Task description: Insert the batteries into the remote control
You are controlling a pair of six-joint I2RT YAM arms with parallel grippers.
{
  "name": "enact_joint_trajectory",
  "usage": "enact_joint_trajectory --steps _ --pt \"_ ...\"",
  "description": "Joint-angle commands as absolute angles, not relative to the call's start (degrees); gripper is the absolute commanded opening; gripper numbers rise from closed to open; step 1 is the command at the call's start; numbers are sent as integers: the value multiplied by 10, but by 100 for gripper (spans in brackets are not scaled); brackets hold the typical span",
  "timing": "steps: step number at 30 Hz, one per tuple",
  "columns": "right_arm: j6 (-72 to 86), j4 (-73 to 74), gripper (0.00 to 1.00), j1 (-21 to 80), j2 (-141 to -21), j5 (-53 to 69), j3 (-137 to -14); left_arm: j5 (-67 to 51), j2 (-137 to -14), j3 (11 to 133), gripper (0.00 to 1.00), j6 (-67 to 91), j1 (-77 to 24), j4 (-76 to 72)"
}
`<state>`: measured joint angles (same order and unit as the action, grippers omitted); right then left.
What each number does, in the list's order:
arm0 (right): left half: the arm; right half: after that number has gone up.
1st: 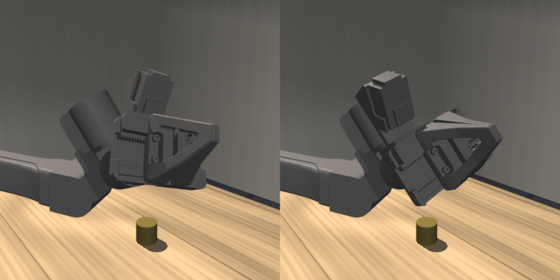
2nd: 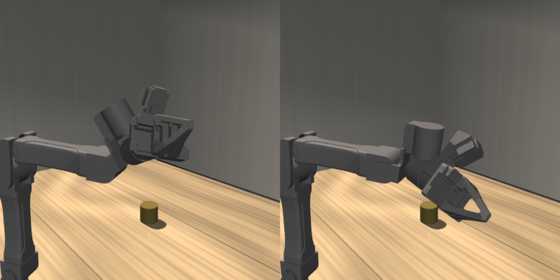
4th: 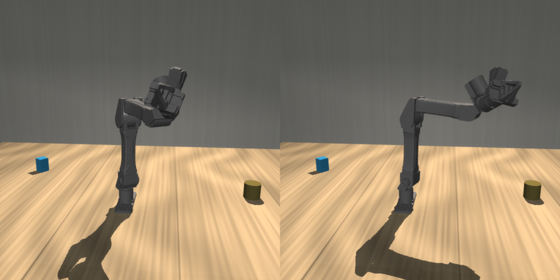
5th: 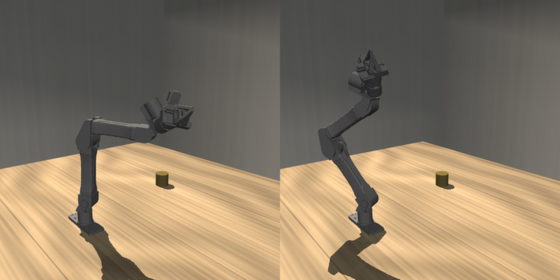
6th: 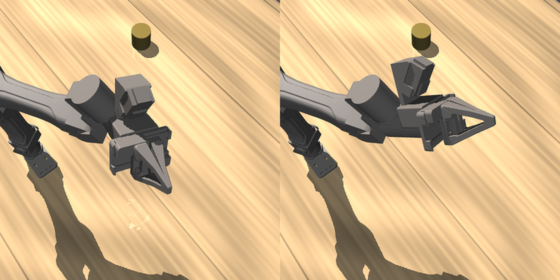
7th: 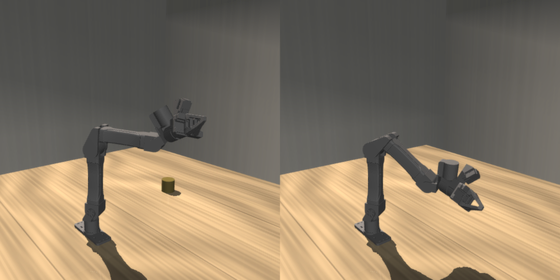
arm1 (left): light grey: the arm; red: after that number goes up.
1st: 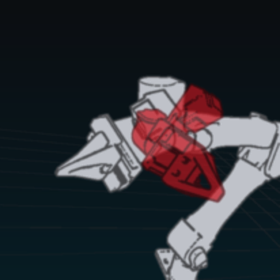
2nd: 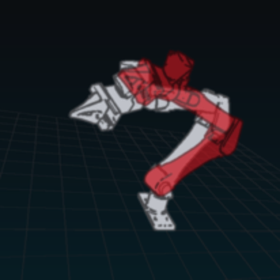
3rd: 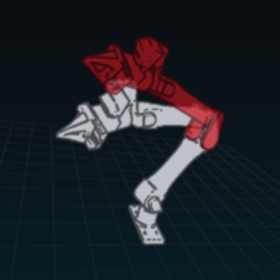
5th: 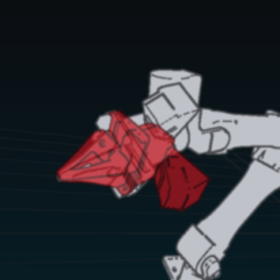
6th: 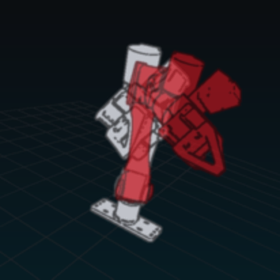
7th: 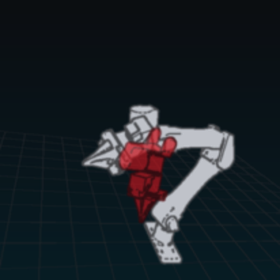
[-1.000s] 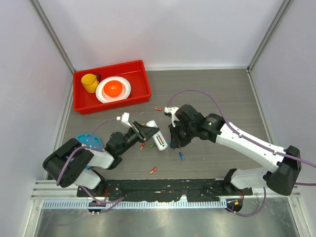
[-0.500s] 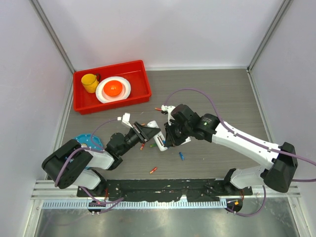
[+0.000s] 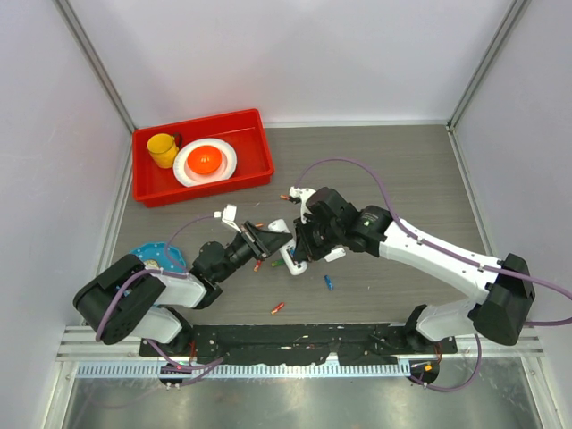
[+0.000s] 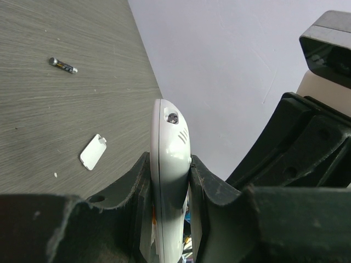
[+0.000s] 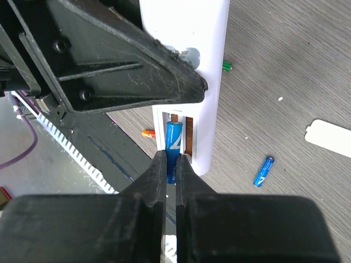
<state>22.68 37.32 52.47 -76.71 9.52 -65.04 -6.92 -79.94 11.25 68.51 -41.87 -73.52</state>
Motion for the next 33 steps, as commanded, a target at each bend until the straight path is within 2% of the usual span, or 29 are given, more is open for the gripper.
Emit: enact_joint_trajectory --steps 1,33 --pt "232 343 1 528 -775 89 -650 -76 -777 113 0 680 -423 -886" --pt "242 329 1 530 -769 81 -632 -79 -779 119 0 697 -424 -887"
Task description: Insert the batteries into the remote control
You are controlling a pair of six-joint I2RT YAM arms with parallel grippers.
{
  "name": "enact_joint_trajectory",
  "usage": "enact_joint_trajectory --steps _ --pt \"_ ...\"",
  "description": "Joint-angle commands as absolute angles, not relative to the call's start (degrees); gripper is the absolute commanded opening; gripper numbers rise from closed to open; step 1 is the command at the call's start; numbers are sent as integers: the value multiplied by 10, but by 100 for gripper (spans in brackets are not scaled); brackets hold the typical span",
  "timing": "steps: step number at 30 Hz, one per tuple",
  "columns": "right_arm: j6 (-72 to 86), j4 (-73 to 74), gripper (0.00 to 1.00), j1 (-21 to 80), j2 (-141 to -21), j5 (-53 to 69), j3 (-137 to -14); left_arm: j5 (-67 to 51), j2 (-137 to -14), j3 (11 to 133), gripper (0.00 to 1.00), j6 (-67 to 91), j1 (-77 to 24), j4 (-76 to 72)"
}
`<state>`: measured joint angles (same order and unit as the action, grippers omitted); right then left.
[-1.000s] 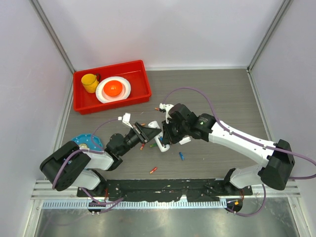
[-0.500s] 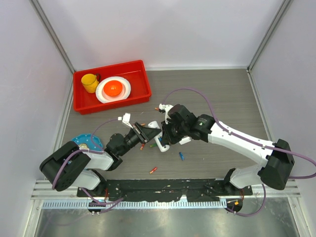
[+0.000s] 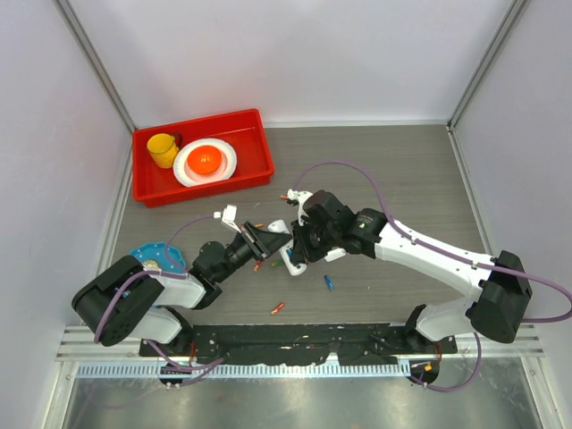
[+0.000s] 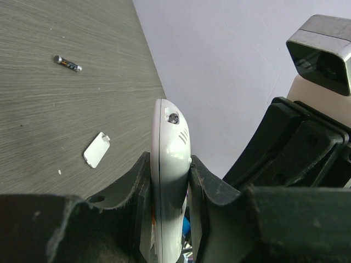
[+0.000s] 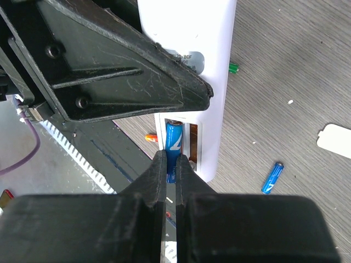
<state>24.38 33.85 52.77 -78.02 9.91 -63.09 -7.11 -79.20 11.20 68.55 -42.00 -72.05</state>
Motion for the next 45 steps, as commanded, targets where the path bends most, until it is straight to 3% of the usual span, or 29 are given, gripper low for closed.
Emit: enact_joint_trajectory --steps 1,45 --pt "237 336 1 530 -766 78 -631 -79 -779 117 0 697 -424 -887" --pt "204 339 1 534 -701 127 -601 -115 -810 147 0 725 -424 -886"
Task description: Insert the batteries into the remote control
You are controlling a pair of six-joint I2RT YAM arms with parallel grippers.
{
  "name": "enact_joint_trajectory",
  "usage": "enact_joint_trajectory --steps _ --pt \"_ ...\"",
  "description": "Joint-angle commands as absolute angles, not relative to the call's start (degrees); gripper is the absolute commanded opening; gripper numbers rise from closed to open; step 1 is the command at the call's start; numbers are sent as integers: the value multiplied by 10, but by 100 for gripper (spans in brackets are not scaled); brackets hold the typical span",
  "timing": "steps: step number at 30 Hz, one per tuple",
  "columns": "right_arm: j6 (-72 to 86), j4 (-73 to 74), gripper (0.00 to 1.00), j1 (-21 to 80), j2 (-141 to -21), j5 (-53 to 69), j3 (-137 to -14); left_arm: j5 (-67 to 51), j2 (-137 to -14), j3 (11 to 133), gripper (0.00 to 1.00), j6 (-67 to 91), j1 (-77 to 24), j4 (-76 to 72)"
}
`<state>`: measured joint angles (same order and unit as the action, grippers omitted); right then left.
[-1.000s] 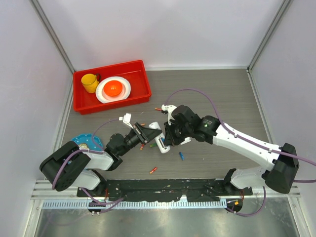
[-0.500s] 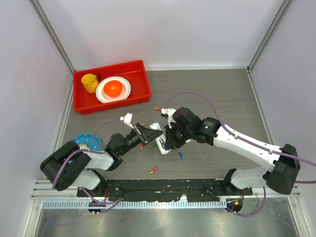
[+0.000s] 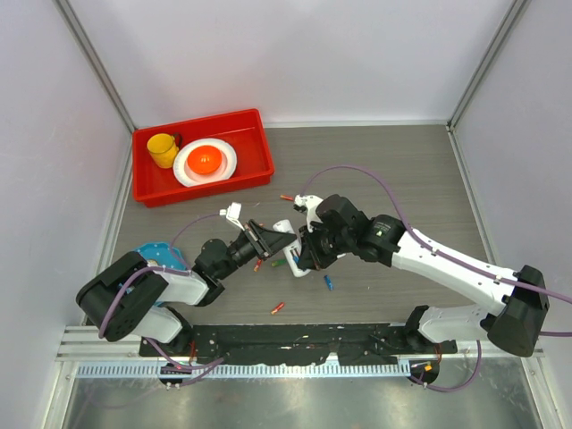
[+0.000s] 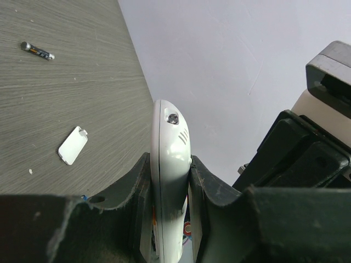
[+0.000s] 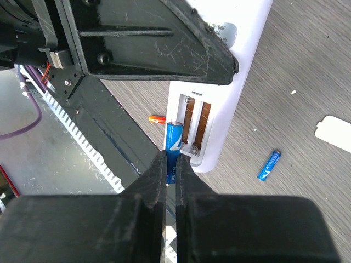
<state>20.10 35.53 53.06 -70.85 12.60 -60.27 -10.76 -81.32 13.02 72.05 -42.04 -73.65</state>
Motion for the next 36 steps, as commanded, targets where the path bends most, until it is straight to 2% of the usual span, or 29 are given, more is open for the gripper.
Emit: enact_joint_trajectory --steps 1,23,36 --pt "203 339 1 534 -702 127 -600 -114 -809 147 0 725 -424 -886" --pt "207 328 1 534 -725 105 -600 -123 -795 152 0 729 -432 -886" --pt "252 273 1 534 -727 72 -586 -100 -795 157 0 735 -445 -886"
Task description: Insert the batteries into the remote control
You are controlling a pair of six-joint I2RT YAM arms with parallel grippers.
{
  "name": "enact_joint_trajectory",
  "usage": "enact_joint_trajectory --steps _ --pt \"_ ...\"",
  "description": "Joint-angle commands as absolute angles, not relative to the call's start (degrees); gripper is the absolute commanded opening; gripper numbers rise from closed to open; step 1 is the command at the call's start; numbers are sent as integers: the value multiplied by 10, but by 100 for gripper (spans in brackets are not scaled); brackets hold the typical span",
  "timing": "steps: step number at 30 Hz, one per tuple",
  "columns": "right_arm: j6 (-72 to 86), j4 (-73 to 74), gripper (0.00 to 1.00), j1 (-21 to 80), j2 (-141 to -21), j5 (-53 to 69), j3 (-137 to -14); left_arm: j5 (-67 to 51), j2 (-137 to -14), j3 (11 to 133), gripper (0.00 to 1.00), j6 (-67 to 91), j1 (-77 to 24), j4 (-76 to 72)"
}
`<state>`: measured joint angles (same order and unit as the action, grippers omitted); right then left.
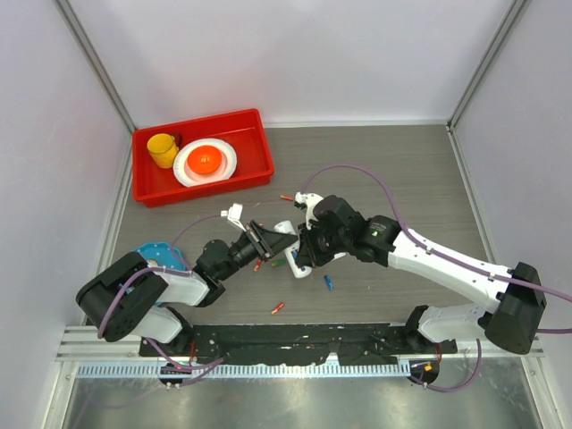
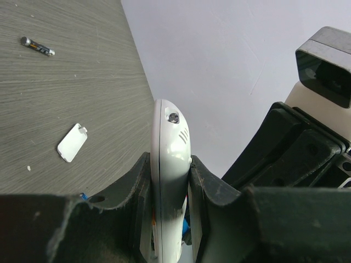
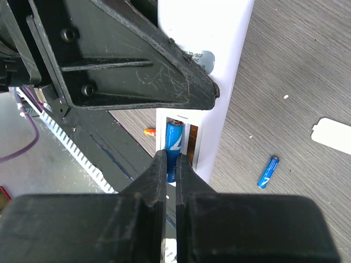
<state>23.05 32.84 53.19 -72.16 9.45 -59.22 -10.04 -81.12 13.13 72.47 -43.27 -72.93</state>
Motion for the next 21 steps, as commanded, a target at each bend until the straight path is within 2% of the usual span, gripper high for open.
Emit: enact_joint_trajectory --steps 1,21 --pt "253 271 1 534 -728 72 -587 -98 -794 158 0 735 -446 -886" --pt "272 229 1 534 -752 30 -581 -88 -776 172 0 759 -460 -886"
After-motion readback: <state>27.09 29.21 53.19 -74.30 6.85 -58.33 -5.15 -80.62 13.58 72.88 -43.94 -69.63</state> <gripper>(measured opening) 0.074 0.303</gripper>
